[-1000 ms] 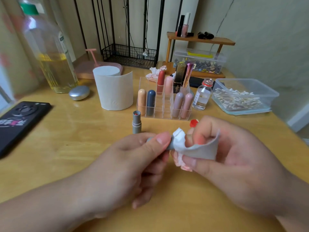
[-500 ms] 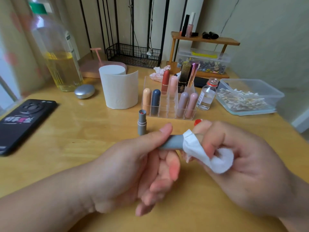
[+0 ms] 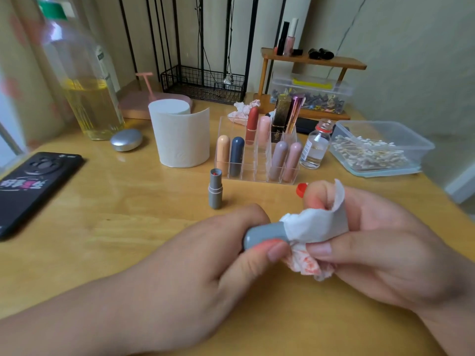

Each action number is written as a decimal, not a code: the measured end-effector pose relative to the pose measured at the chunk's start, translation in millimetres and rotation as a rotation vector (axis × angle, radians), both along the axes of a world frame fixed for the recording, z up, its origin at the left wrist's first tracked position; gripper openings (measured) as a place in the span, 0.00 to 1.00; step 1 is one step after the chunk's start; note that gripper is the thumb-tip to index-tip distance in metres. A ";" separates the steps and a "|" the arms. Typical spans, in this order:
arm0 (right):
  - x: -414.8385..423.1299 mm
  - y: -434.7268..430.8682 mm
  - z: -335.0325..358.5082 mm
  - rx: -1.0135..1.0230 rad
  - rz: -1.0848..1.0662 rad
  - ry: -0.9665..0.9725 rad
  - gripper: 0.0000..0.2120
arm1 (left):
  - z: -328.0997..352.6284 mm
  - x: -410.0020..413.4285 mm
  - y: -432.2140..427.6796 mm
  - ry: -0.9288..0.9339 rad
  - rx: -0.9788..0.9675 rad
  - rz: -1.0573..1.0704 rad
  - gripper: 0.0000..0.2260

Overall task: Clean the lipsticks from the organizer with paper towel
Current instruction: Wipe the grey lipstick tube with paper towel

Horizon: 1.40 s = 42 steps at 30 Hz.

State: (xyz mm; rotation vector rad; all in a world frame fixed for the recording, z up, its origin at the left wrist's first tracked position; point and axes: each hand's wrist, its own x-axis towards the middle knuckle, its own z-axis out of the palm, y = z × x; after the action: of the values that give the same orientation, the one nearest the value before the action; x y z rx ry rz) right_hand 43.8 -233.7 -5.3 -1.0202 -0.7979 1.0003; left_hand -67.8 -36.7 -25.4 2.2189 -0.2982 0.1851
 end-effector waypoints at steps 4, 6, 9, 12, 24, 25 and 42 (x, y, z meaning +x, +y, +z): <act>5.1 2.7 0.1 -0.090 0.005 -0.009 0.14 | -0.5 2.2 0.2 -0.119 0.329 0.041 0.15; 1.6 2.6 -3.3 -0.169 -0.117 -0.228 0.13 | -6.5 5.3 0.0 -0.066 0.259 0.043 0.15; -4.8 0.8 -6.2 -0.183 -0.257 -0.566 0.13 | -7.6 10.8 -1.3 0.319 -0.357 -0.053 0.17; -9.6 1.2 -2.1 -0.128 -0.219 -0.776 0.15 | -7.0 14.8 -2.2 0.494 -0.696 -0.211 0.15; -3.7 6.8 -3.0 -0.331 -0.246 -0.224 0.10 | -5.4 16.9 6.0 -0.245 0.284 -0.041 0.11; -3.6 6.8 -1.9 -0.311 -0.237 -0.129 0.10 | -4.2 16.9 4.3 -0.250 0.310 -0.033 0.11; 13.1 8.6 10.9 -0.190 -0.522 0.265 0.15 | -13.6 19.4 3.0 -0.012 -0.483 -0.074 0.09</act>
State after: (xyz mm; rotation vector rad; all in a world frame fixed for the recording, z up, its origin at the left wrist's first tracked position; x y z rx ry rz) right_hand 56.8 -225.1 5.6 -1.1514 -0.1980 0.7428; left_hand -48.3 -33.7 -39.0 1.7277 -0.3050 0.2066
